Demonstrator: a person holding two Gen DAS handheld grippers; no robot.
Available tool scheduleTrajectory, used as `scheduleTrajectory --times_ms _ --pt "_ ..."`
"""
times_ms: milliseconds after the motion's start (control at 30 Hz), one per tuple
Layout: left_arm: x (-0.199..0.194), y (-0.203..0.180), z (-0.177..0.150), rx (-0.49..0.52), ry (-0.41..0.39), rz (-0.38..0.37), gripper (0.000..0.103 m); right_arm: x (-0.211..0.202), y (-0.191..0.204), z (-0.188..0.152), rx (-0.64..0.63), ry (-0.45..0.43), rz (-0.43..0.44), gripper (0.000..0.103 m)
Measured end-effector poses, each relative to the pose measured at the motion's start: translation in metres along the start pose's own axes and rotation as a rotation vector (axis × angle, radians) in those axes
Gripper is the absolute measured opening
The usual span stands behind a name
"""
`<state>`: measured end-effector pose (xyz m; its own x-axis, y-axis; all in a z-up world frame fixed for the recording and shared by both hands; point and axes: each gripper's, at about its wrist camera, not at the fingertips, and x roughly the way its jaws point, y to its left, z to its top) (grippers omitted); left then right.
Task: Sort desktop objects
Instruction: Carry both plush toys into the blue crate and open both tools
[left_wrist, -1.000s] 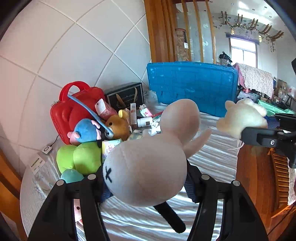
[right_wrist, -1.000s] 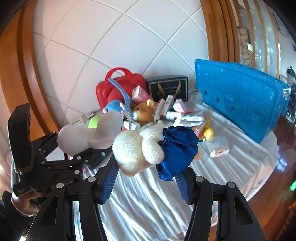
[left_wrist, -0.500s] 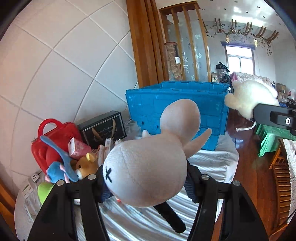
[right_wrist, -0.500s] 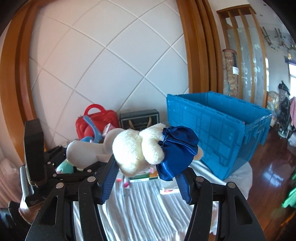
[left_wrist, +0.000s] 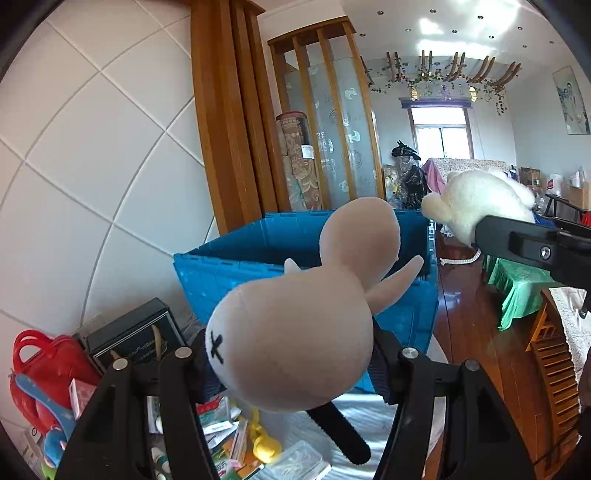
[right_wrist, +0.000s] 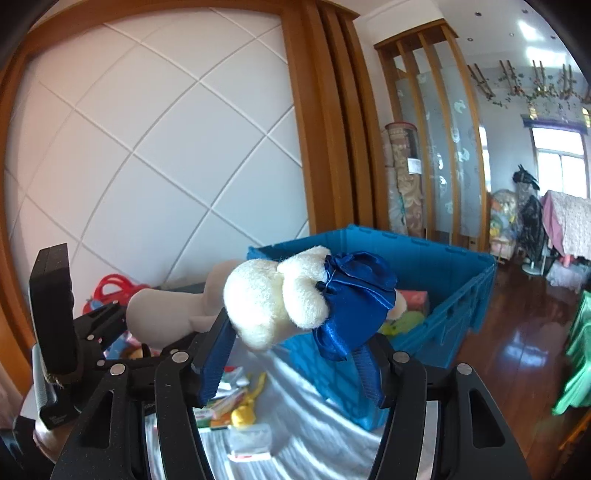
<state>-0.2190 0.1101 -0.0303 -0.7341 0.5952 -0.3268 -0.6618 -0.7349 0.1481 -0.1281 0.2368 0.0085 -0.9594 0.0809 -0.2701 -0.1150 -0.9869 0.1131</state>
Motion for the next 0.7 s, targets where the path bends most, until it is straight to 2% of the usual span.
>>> scheduleTrajectory --times_ms 167,300,400,500,567,600,633,700 --pt "0.058 -0.030 0.041 -0.012 -0.032 0.075 0.062 0.041 -0.072 0.029 0.004 -0.039 0.043 0.061" --pt "0.101 -0.047 0.073 -0.051 -0.022 0.140 0.063 0.079 -0.124 0.053 -0.023 -0.010 0.092 0.062" --pt "0.125 -0.058 0.094 -0.055 -0.020 0.197 0.063 0.100 -0.154 0.068 -0.025 -0.002 0.110 0.067" --pt "0.145 -0.066 0.109 -0.063 -0.001 0.243 0.070 0.118 -0.180 0.079 -0.001 0.016 0.106 0.077" --pt "0.156 -0.070 0.118 -0.056 0.011 0.280 0.081 0.129 -0.196 0.087 0.010 0.018 0.104 0.081" --pt "0.162 -0.071 0.123 -0.048 0.022 0.303 0.092 0.132 -0.199 0.090 0.009 0.019 0.094 0.084" --pt "0.170 -0.072 0.127 -0.039 0.042 0.332 0.099 0.140 -0.202 0.094 0.001 0.031 0.076 0.092" --pt "0.178 -0.074 0.133 -0.041 0.068 0.360 0.099 0.151 -0.210 0.101 -0.001 0.038 0.057 0.094"
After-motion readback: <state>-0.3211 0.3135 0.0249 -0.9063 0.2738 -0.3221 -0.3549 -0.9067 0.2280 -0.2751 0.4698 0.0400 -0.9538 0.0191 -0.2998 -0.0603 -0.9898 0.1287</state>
